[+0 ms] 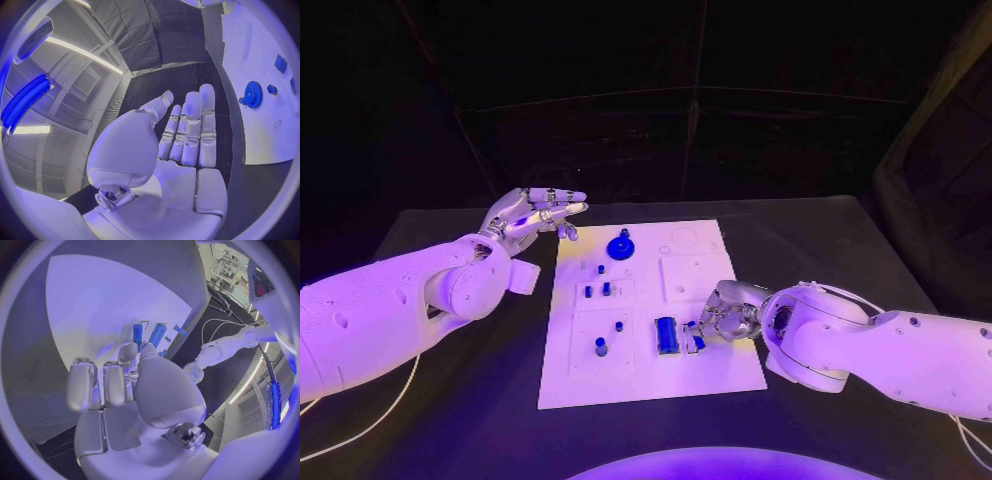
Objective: Assemble the parts on the task board
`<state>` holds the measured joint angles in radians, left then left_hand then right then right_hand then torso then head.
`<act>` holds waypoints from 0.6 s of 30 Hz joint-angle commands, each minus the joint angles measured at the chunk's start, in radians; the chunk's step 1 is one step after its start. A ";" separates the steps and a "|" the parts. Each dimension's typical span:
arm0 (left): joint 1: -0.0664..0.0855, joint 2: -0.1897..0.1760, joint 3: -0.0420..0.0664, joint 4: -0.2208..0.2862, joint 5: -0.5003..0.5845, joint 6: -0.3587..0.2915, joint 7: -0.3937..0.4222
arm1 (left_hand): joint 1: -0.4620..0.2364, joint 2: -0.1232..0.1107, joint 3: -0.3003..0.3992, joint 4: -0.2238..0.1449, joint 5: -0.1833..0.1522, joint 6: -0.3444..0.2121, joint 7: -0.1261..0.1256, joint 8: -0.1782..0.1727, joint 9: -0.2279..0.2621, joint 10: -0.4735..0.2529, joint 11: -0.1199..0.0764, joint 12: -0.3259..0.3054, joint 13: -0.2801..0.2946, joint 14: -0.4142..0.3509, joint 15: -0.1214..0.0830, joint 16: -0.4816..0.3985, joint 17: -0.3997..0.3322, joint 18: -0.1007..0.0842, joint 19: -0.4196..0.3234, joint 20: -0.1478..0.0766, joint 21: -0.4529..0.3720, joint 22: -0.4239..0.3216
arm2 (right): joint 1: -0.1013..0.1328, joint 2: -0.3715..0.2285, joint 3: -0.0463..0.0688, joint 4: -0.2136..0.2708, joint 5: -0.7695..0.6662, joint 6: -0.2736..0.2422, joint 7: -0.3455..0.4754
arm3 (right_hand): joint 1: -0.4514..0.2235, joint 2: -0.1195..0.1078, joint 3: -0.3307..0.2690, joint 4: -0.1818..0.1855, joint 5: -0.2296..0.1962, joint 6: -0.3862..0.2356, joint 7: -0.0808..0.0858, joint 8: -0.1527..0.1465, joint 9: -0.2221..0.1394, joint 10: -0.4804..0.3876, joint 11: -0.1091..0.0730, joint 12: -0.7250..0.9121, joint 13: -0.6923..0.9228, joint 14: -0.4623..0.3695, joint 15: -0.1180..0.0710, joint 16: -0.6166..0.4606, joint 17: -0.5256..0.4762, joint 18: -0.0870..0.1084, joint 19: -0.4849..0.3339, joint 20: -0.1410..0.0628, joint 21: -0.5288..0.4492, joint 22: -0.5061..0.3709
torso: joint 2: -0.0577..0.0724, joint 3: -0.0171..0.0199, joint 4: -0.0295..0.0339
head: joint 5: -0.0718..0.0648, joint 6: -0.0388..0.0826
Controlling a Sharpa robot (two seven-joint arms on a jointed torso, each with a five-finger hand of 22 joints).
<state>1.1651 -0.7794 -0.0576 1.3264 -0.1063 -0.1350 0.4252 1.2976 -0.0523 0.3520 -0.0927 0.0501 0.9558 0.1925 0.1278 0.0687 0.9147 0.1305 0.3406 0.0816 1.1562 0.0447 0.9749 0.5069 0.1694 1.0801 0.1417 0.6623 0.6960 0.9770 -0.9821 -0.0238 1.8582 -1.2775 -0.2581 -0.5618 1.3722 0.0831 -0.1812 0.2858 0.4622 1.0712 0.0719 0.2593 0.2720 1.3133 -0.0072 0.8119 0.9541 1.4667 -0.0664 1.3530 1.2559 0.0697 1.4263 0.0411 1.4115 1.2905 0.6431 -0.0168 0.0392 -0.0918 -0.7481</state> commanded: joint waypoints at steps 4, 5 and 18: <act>0.001 0.000 0.001 0.002 0.003 0.012 0.003 | 0.002 0.008 -0.005 -0.001 -0.002 -0.009 -0.001 0.006 0.000 -0.009 0.001 0.006 -0.001 -0.009 0.000 -0.005 -0.001 0.013 -0.005 0.004 -0.007 -0.001 | 0.001 0.016 0.000 -0.006 -0.017 0.027 -0.012 | -0.008 0.002 -0.001 -0.001 0.005 0.010 -0.003 0.004 0.002 0.011 -0.001 0.006 0.002 0.049 -0.007 0.006 0.001 -0.010 0.005 -0.001 0.006 0.002 | 0.000 0.0008 -0.0015 | 0.002 -0.001; 0.001 0.000 0.001 0.002 0.003 0.012 0.003 | 0.002 0.008 -0.005 -0.001 -0.002 -0.009 -0.001 0.006 0.000 -0.009 0.001 0.006 -0.001 -0.009 0.000 -0.005 -0.001 0.013 -0.005 0.004 -0.007 -0.001 | 0.001 0.017 0.000 -0.006 -0.018 0.027 -0.011 | -0.008 0.002 -0.001 -0.001 0.005 0.010 -0.004 0.004 0.002 0.011 -0.001 0.006 0.002 0.049 -0.007 0.006 0.001 -0.010 0.005 -0.001 0.006 0.002 | 0.000 0.0010 -0.0016 | 0.002 -0.001; 0.001 0.001 0.001 0.001 0.003 0.014 0.000 | 0.003 0.009 -0.006 -0.001 -0.002 -0.009 0.000 0.007 0.000 -0.010 0.001 0.008 -0.001 -0.010 0.001 -0.005 -0.002 0.014 -0.005 0.004 -0.008 -0.002 | 0.001 0.027 0.000 -0.011 -0.022 0.037 -0.006 | -0.001 0.002 0.002 -0.006 0.007 0.012 -0.006 0.002 0.003 0.013 -0.003 0.009 0.006 0.049 -0.009 0.008 0.005 -0.010 0.006 -0.002 0.007 0.004 | -0.001 0.0003 -0.0002 | -0.001 -0.002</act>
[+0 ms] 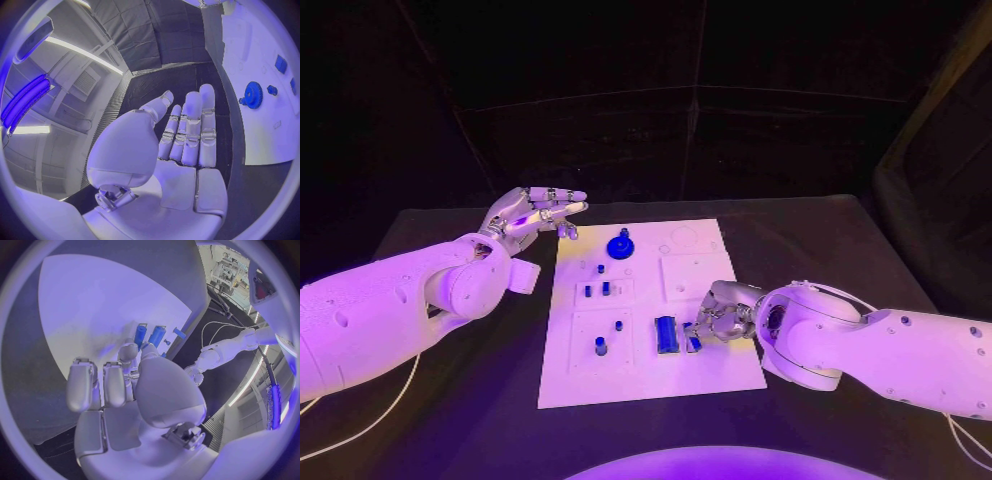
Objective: Assemble the parts on the task board
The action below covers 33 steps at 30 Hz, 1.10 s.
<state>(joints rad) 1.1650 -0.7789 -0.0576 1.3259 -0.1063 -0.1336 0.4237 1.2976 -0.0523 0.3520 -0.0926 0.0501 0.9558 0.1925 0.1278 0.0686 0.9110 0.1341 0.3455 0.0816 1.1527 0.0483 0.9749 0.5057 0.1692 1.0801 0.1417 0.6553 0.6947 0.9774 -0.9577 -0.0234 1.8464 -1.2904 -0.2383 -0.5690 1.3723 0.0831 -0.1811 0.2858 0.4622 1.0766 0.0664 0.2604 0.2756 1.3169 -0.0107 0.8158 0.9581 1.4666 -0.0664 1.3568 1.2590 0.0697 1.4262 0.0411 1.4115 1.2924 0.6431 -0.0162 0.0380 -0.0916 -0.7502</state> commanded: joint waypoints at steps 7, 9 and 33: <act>0.001 0.000 0.001 0.002 0.003 0.013 0.000 | 0.003 0.009 -0.006 -0.001 -0.002 -0.009 0.000 0.007 0.000 -0.007 -0.003 0.003 -0.001 -0.006 -0.003 -0.005 -0.001 0.014 -0.005 0.004 -0.001 -0.001 | 0.001 0.005 0.000 -0.003 -0.035 0.024 -0.008 | -0.003 0.001 0.001 -0.005 0.003 0.017 -0.002 0.003 0.003 0.018 -0.002 0.019 0.013 0.051 -0.010 0.011 0.011 -0.010 0.007 -0.004 0.008 0.003 | -0.001 -0.0005 0.0010 | -0.001 0.001; 0.001 0.000 0.001 0.002 0.003 0.013 0.000 | 0.003 0.009 -0.006 -0.001 -0.002 -0.009 0.000 0.007 0.000 -0.007 -0.003 0.003 -0.001 -0.006 -0.003 -0.005 -0.001 0.014 -0.005 0.004 -0.001 -0.001 | 0.001 0.007 0.000 -0.004 -0.038 0.023 -0.008 | -0.007 0.000 -0.001 -0.002 -0.001 0.019 -0.003 0.002 0.004 0.019 -0.002 0.019 0.014 0.051 -0.011 0.010 0.011 -0.010 0.007 -0.005 0.008 0.003 | 0.000 -0.0003 0.0007 | 0.000 0.001; 0.001 -0.001 0.001 0.000 0.003 0.014 -0.004 | 0.003 0.009 -0.007 -0.001 -0.002 -0.010 0.000 0.007 -0.001 -0.008 -0.003 0.004 -0.001 -0.007 -0.003 -0.005 -0.001 0.014 -0.004 0.004 -0.002 -0.001 | 0.001 -0.042 0.000 0.020 -0.042 0.069 0.059 | -0.144 -0.038 -0.123 -0.008 -0.348 0.023 0.004 -0.026 0.029 0.013 0.005 -0.010 0.016 0.046 -0.005 -0.005 0.001 -0.006 -0.006 0.000 -0.005 -0.015 | -0.001 0.0004 -0.0014 | -0.001 0.004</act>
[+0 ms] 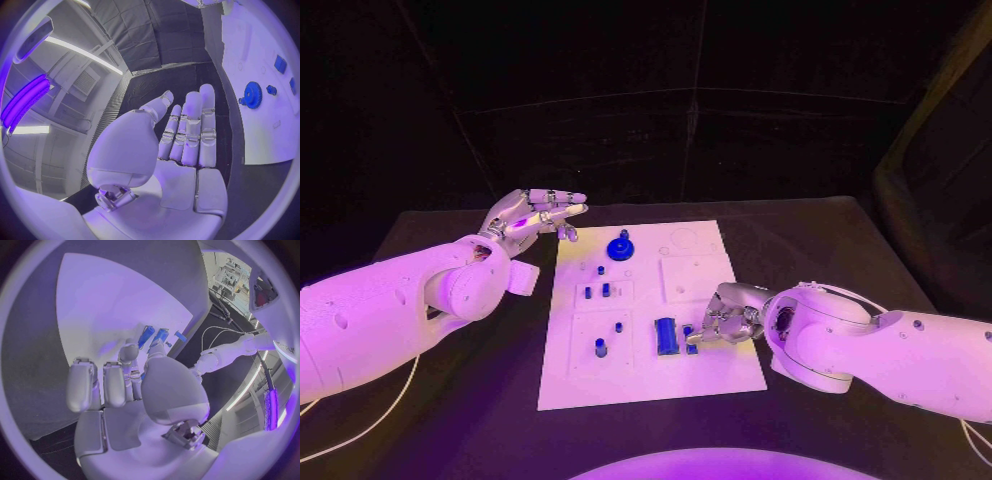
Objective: Assemble the parts on the task board
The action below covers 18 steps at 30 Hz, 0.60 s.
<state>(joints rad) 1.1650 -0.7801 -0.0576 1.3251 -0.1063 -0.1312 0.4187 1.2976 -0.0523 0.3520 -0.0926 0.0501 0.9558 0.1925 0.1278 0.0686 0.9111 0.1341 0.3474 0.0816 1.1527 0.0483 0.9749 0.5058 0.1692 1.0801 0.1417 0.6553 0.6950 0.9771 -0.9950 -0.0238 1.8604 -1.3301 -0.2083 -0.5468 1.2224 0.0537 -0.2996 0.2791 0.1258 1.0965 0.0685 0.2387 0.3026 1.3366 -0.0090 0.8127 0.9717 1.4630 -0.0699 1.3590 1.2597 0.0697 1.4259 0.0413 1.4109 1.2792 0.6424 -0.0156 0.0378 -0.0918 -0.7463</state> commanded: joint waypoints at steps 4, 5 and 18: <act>0.001 0.002 0.001 0.000 0.003 0.012 0.000 | 0.003 0.009 -0.007 -0.001 -0.002 -0.010 0.000 0.007 -0.001 -0.008 -0.003 0.002 -0.001 -0.007 -0.003 -0.005 -0.001 0.014 -0.004 0.004 -0.002 -0.002 | 0.001 -0.009 0.000 0.007 -0.002 0.059 0.043 | 0.022 -0.010 -0.003 -0.010 -0.025 0.003 0.002 -0.006 0.005 -0.007 0.004 -0.008 0.004 0.050 -0.001 -0.007 0.001 -0.006 -0.006 0.000 -0.005 -0.001 | 0.000 -0.0005 -0.0001 | -0.004 0.001; 0.001 0.002 0.001 0.000 0.003 0.012 0.000 | 0.003 0.009 -0.007 -0.001 -0.002 -0.010 0.000 0.007 -0.001 -0.008 -0.003 0.002 -0.001 -0.007 -0.003 -0.005 -0.001 0.014 -0.004 0.004 -0.002 -0.002 | 0.001 -0.009 0.000 0.006 -0.002 0.064 0.043 | 0.027 -0.010 -0.002 -0.012 -0.026 0.003 0.002 -0.007 0.006 -0.007 0.004 -0.008 0.004 0.050 -0.001 -0.008 0.001 -0.006 -0.006 0.000 -0.005 -0.001 | 0.000 -0.0004 0.0006 | -0.005 0.000; 0.001 0.001 0.001 -0.001 0.003 0.012 -0.001 | 0.003 0.009 -0.007 -0.001 -0.002 -0.010 0.000 0.007 -0.001 -0.008 -0.003 0.002 -0.001 -0.007 -0.003 -0.005 -0.001 0.014 -0.004 0.004 -0.002 -0.002 | 0.001 0.007 0.000 -0.019 -0.001 0.078 0.042 | 0.044 0.000 0.003 -0.020 -0.021 0.004 0.002 -0.009 0.010 -0.008 0.004 -0.009 0.006 0.050 -0.001 -0.008 0.001 -0.006 -0.006 0.000 -0.005 -0.001 | 0.001 -0.0014 0.0014 | -0.001 -0.002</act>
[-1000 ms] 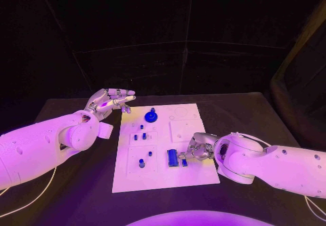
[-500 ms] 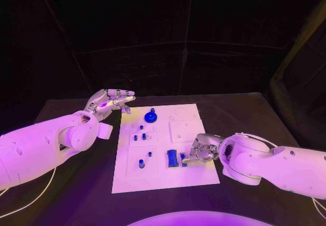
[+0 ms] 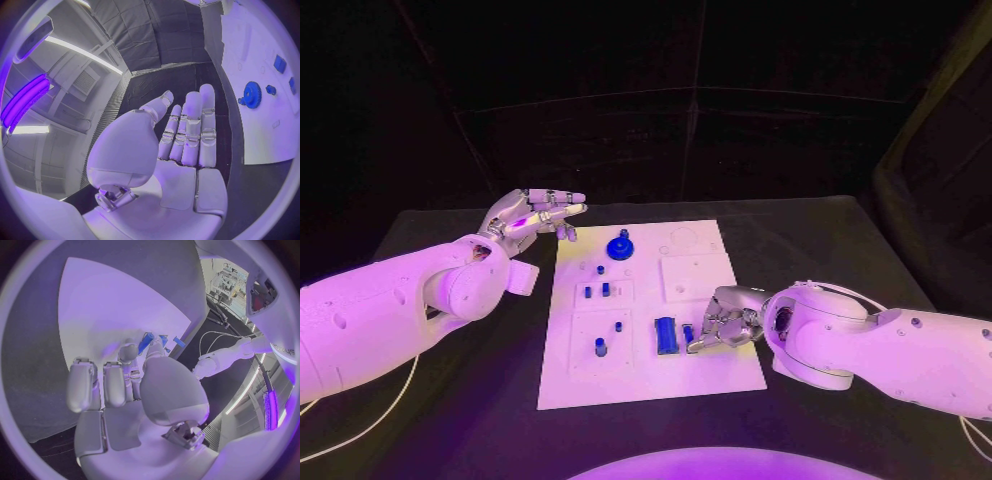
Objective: Assemble the parts on the task board
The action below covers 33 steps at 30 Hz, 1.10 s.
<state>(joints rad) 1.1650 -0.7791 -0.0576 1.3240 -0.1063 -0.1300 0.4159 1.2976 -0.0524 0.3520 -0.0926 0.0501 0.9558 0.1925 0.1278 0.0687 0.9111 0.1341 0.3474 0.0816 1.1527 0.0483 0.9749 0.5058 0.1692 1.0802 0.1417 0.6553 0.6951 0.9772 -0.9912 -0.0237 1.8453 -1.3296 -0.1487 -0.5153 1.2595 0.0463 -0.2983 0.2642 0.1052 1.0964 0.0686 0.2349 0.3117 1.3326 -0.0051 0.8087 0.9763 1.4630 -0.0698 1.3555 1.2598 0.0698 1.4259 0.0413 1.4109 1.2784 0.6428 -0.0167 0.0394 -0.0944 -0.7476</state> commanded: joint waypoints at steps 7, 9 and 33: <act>0.001 0.001 0.001 0.000 0.003 0.011 0.002 | 0.003 0.009 -0.007 -0.001 -0.002 -0.010 0.000 0.007 -0.001 -0.008 -0.003 0.002 -0.001 -0.007 -0.003 -0.005 -0.001 0.014 -0.004 0.004 -0.002 -0.002 | 0.001 0.015 0.000 -0.023 -0.005 0.017 0.007 | 0.008 0.013 0.004 -0.004 0.003 0.004 0.002 -0.006 0.002 -0.003 0.000 -0.002 0.005 0.050 -0.001 -0.004 0.003 -0.006 -0.006 0.000 -0.005 0.001 | 0.001 0.0004 -0.0011 | 0.002 -0.002; 0.001 0.001 0.001 0.000 0.003 0.011 0.001 | 0.003 0.009 -0.007 -0.001 -0.002 -0.010 0.000 0.007 -0.001 -0.008 -0.003 0.002 -0.001 -0.007 -0.003 -0.005 -0.001 0.014 -0.004 0.004 -0.002 -0.002 | 0.001 0.019 0.000 -0.028 -0.009 0.018 0.006 | 0.010 0.017 0.005 -0.005 0.005 0.005 0.002 -0.006 0.003 -0.002 0.000 0.000 0.006 0.051 -0.001 -0.003 0.004 -0.006 -0.005 0.000 -0.005 0.002 | 0.001 0.0006 -0.0006 | 0.002 -0.003; 0.001 0.003 0.001 -0.003 0.003 0.011 0.000 | 0.003 0.010 -0.009 0.000 -0.002 -0.012 0.001 0.006 -0.001 -0.010 -0.002 0.005 -0.001 -0.007 -0.002 -0.004 -0.003 0.014 -0.004 0.004 -0.003 -0.003 | 0.002 0.005 0.000 -0.026 0.083 -0.058 0.133 | 0.028 0.007 -0.015 -0.018 -0.006 -0.046 0.021 -0.039 0.007 -0.070 0.016 -0.138 -0.083 0.023 0.011 -0.086 -0.093 0.016 -0.066 0.008 -0.074 -0.105 | -0.002 0.0003 -0.0003 | 0.004 0.002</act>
<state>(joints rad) 1.1647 -0.7770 -0.0577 1.3206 -0.1063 -0.1292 0.4128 1.2977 -0.0524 0.3492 -0.0954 0.0501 0.9483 0.1927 0.1278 0.0686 0.9075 0.1304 0.3473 0.0816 1.1527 0.0483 0.9749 0.5038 0.1691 1.0801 0.1417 0.6553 0.6931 0.9775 -0.9808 -0.0234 1.8143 -1.3220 -0.1612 -0.4599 1.2867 0.0606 -0.3091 0.2449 0.1050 1.0570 0.0875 0.1987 0.3190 1.2747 0.0085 0.6952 0.9098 1.4671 -0.0657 1.2846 1.1844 0.0697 1.3707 0.0484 1.3501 1.1919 0.6415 -0.0160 0.0376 -0.0908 -0.7475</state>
